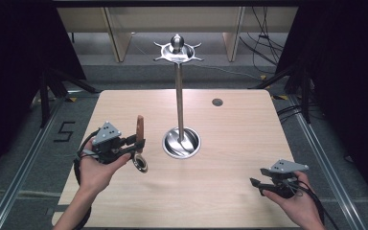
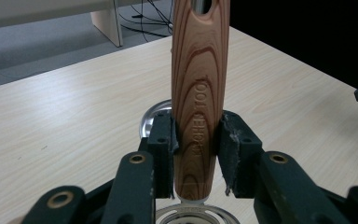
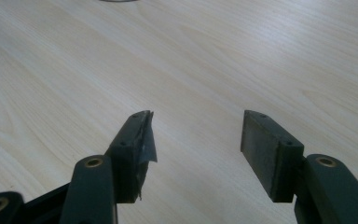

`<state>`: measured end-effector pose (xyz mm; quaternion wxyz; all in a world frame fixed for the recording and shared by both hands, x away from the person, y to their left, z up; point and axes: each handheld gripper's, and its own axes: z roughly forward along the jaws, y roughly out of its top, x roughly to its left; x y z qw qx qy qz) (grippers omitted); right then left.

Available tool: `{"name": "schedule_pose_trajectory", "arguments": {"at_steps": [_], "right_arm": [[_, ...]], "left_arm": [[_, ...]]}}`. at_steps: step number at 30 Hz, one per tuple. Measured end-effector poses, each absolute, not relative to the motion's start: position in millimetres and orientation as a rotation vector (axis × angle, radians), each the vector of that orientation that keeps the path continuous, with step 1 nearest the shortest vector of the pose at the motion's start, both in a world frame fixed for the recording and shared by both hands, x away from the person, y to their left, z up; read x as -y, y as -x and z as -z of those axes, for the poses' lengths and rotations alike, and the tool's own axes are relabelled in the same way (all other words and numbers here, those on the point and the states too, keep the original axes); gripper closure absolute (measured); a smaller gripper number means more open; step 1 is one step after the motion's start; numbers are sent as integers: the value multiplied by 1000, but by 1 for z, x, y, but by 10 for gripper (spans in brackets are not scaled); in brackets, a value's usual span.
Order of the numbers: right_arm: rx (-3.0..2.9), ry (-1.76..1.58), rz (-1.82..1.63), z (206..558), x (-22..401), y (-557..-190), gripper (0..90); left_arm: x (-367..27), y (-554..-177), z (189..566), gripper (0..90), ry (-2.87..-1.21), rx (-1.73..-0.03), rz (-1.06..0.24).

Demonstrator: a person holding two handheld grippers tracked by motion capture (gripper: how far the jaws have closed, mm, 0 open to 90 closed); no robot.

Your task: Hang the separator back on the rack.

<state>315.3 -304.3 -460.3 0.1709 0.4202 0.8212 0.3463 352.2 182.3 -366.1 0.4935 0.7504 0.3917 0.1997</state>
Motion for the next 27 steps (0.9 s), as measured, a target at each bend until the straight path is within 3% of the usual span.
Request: {"name": "schedule_pose_trajectory", "arguments": {"at_steps": [27], "right_arm": [[-2329,-1164,-984,461,305,-317,439]], "left_arm": [[-179,-362,342,672,-1776,-930,-538]]}}
